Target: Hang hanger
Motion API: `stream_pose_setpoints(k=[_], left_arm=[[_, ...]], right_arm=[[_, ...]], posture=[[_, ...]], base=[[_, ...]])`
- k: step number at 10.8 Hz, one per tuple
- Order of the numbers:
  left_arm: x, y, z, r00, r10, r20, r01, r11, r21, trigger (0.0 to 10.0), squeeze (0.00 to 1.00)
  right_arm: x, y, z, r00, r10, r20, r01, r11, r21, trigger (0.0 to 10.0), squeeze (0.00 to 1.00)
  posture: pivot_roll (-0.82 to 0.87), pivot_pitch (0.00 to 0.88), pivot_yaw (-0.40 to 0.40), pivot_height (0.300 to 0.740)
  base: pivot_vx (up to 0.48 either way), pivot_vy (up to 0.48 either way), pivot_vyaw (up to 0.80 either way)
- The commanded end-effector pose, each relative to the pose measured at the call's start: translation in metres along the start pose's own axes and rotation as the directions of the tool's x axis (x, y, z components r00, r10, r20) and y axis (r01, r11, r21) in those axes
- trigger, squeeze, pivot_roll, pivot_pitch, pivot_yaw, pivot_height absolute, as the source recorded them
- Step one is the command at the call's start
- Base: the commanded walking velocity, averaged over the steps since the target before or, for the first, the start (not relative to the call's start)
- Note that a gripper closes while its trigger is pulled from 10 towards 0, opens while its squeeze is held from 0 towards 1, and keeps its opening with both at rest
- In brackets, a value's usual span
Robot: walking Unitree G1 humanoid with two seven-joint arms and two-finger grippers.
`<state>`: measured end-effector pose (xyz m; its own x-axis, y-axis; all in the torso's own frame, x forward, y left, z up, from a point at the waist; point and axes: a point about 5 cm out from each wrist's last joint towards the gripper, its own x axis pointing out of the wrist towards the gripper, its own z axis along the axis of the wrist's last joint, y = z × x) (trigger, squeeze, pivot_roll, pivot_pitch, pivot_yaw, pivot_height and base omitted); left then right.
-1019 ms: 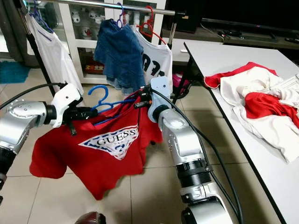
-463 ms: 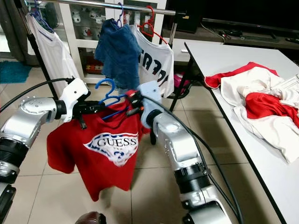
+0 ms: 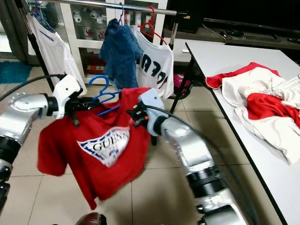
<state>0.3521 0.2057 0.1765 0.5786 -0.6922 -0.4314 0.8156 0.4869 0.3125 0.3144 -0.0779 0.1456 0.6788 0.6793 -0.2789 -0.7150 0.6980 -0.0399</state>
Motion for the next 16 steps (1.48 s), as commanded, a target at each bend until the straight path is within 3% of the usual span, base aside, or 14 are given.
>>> stream_pose_setpoints(k=[1,2,3,4,5,6,8,9,11,12,13,14,16], left_arm=[[-0.009,0.004,0.006,0.999,-0.042,0.007,0.041,0.997,0.064,0.0,0.00],[-0.017,0.001,0.002,0.993,-0.115,-0.025,0.117,0.987,0.106,0.0,0.00],[-0.021,-0.001,0.002,0.987,-0.156,-0.029,0.158,0.980,0.123,0.0,0.00],[-0.027,-0.006,0.002,0.970,-0.240,-0.026,0.241,0.960,0.140,0.0,0.00],[-0.030,-0.008,0.005,0.958,-0.286,-0.006,0.284,0.948,0.142,0.0,0.00],[-0.030,-0.011,0.009,0.949,-0.316,0.005,0.311,0.936,0.165,0.0,0.00],[-0.023,-0.023,0.019,0.925,-0.373,0.069,0.351,0.912,0.213,0.0,0.00],[-0.019,-0.033,0.021,0.909,-0.408,0.087,0.380,0.896,0.228,0.0,0.00],[-0.020,-0.038,0.018,0.900,-0.427,0.082,0.401,0.888,0.227,0.0,0.00],[-0.020,-0.042,0.018,0.896,-0.437,0.084,0.410,0.883,0.227,0.0,0.00],[-0.021,-0.043,0.020,0.895,-0.438,0.087,0.410,0.883,0.229,0.0,0.00],[-0.021,-0.043,0.022,0.893,-0.442,0.089,0.412,0.880,0.236,0.0,0.00],[-0.022,-0.043,0.025,0.888,-0.452,0.088,0.420,0.873,0.250,0.0,0.00]], right_arm=[[-0.010,-0.010,0.000,1.000,-0.009,-0.005,0.009,0.998,-0.062,10.0,1.00],[-0.017,-0.020,0.013,0.997,-0.009,0.073,0.017,0.994,-0.105,10.0,1.00],[-0.019,-0.017,0.025,0.988,0.049,0.147,-0.032,0.992,-0.119,10.0,1.00],[-0.029,0.001,0.044,0.934,0.283,0.216,-0.248,0.952,-0.177,10.0,1.00],[-0.035,0.013,0.044,0.886,0.441,0.145,-0.399,0.883,-0.248,10.0,1.00],[-0.034,0.016,0.040,0.869,0.489,0.077,-0.449,0.844,-0.294,10.0,1.00],[-0.023,0.025,0.038,0.863,0.502,0.056,-0.461,0.828,-0.320,10.0,1.00],[-0.015,0.024,0.033,0.895,0.446,0.020,-0.417,0.851,-0.318,10.0,0.00],[-0.013,0.023,0.032,0.899,0.439,0.015,-0.412,0.855,-0.314,10.0,0.00],[-0.014,0.027,0.031,0.877,0.479,0.019,-0.452,0.840,-0.300,10.0,0.00],[-0.014,0.029,0.029,0.868,0.495,0.015,-0.470,0.833,-0.293,2.4,0.00],[-0.015,0.031,0.027,0.859,0.513,0.005,-0.490,0.823,-0.288,0.0,0.00],[-0.017,0.034,0.022,0.836,0.548,-0.016,-0.533,0.805,-0.261,0.0,0.00]], posture=[[0.01,0.000,-0.061,0.740],[0.01,0.000,-0.061,0.740],[0.01,0.000,-0.061,0.740],[0.02,0.000,-0.061,0.740],[0.02,0.000,-0.052,0.740],[0.02,0.000,-0.052,0.740],[0.02,0.000,-0.053,0.740],[0.01,0.000,-0.061,0.740],[0.01,0.000,-0.069,0.740],[0.02,0.000,-0.072,0.740],[0.02,0.000,-0.071,0.740],[0.02,0.000,-0.066,0.740],[0.01,0.000,-0.057,0.740]], base=[[0.000,0.000,0.00],[0.000,0.000,0.00],[0.000,0.000,0.00],[0.000,0.000,0.00],[0.000,0.000,0.00],[0.000,0.000,0.00],[0.000,0.000,0.00],[0.000,0.000,0.00],[0.000,0.000,0.00],[0.000,0.000,0.00],[0.000,0.000,0.00],[0.000,0.000,0.00],[0.000,0.000,0.00]])
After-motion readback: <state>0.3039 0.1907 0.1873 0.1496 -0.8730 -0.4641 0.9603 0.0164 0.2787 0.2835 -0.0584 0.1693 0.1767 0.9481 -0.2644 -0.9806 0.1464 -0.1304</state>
